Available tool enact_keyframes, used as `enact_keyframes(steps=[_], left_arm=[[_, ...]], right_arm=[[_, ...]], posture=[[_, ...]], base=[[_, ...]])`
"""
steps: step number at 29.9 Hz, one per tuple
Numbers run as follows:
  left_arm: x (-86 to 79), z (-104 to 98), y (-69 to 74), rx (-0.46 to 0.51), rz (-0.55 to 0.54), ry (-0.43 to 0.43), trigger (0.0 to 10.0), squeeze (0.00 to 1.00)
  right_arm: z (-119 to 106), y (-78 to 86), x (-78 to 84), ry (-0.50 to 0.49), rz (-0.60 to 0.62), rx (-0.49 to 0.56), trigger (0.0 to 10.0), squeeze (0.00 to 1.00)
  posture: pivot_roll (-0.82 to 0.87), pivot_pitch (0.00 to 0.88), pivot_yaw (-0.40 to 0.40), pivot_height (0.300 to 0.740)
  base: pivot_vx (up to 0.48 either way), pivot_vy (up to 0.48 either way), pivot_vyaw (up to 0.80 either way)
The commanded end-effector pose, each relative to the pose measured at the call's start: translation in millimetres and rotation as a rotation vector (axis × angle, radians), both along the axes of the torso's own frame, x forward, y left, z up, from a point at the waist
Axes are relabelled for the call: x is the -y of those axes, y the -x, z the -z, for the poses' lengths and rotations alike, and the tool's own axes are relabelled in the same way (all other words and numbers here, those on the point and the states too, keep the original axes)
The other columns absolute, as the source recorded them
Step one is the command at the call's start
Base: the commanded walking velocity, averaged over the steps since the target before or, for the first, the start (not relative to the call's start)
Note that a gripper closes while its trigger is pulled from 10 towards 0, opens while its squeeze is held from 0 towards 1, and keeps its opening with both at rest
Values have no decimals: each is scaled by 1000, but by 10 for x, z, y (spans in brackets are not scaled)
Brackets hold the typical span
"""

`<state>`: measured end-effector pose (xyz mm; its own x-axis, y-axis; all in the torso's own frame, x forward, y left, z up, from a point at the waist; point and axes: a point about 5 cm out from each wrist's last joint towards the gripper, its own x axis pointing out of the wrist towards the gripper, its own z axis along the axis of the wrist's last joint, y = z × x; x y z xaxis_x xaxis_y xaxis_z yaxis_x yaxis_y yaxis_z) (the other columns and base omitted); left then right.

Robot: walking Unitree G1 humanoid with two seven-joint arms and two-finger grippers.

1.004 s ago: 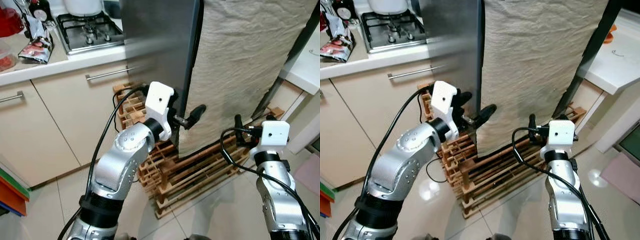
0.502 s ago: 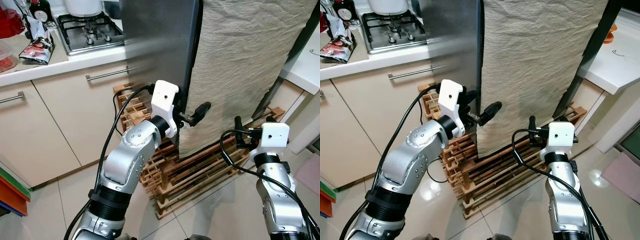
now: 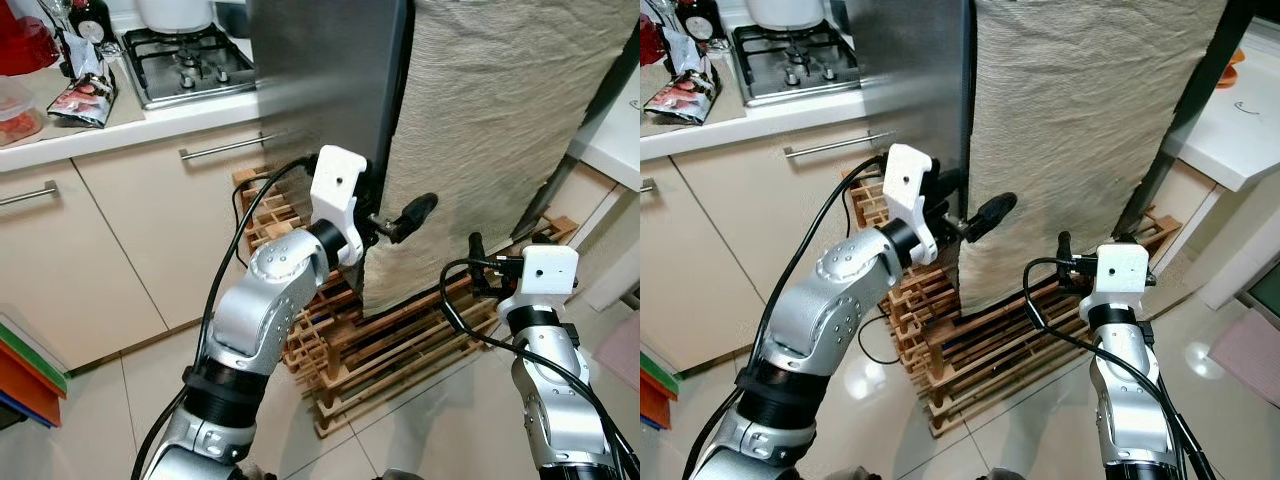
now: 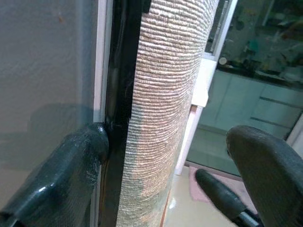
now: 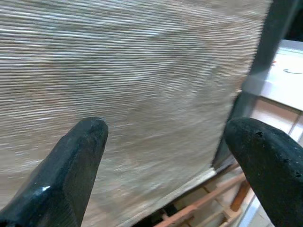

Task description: Restocking fridge

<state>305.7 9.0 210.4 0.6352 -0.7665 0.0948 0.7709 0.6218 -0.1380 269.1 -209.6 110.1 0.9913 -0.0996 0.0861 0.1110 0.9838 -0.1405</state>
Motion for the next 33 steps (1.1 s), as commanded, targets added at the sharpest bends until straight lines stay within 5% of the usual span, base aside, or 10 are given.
enact_keyframes(steps=[1, 2, 3, 6, 11, 13, 18, 22, 33], left_arm=[[264, -199, 89, 51, 146, 38, 10000, 0], [264, -199, 89, 51, 146, 38, 10000, 0], [363, -285, 103, 61, 187, 62, 10000, 0], [419, -330, 117, 63, 214, 75, 10000, 0], [536, -473, 149, 71, 312, 128, 10000, 0], [558, -523, 145, 77, 343, 144, 10000, 0], [597, -618, 174, 105, 414, 166, 10000, 0], [645, -691, 259, 125, 514, 181, 10000, 0], [649, -787, 439, 95, 712, 239, 10000, 0]], right_arm=[[87, 2, -7, -4, -17, -51, 10000, 0], [87, 2, -7, -4, -17, -51, 10000, 0], [355, 64, 16, -25, -40, -207, 10000, 0], [556, 136, 53, -51, -41, -321, 10000, 0], [1301, 568, 329, -144, 17, -764, 10000, 0], [1454, 695, 425, -181, 45, -863, 10000, 0], [1550, 721, 471, -409, 74, -936, 10000, 0], [1422, 397, 292, -566, -9, -875, 10000, 0], [1272, 53, -178, -566, -214, -851, 10000, 0]], posture=[[-98, 0, 7, 711], [-98, 0, 7, 711], [-109, 0, 10, 711], [-110, 0, 10, 711], [-143, 0, 14, 711], [-144, 0, 11, 711], [-145, 0, 13, 711], [-141, 0, 12, 711], [-125, 0, -1, 711]], base=[[0, 0, 0], [0, 0, 0], [0, 0, 0], [0, 0, 0], [0, 0, 0], [0, 0, 0], [0, 0, 0], [0, 0, 0], [0, 0, 0]])
